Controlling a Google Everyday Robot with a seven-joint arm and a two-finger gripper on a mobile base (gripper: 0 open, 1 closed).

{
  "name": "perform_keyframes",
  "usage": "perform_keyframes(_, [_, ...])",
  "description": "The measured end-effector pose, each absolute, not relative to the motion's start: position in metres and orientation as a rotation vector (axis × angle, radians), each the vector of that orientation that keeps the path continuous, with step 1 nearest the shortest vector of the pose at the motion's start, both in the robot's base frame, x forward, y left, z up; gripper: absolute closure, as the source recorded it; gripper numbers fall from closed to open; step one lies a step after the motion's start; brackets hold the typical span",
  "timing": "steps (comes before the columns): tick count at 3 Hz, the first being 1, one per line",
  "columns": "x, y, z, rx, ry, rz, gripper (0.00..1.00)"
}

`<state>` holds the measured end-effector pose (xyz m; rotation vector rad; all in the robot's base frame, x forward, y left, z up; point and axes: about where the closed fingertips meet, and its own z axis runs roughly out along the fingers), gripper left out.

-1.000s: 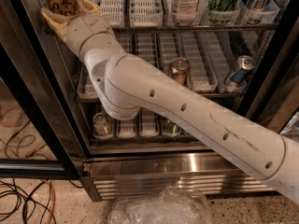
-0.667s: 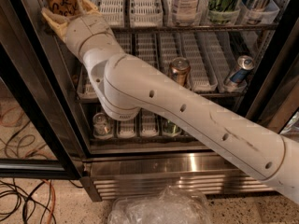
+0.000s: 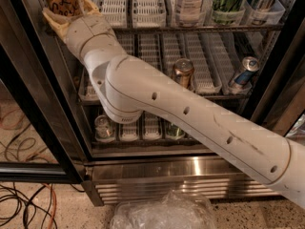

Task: Pick orange can from top shelf of fridge

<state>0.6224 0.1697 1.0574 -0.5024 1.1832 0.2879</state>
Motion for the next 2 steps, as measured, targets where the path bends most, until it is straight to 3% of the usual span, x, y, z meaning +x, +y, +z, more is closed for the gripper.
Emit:
perform_keyframes(1, [0.6224,0.1697,1.0574,-0.502,1.183,0.288,0.49])
perform_keyframes(2, [0.6224,0.1697,1.0574,-0.502,1.183,0.288,0.26])
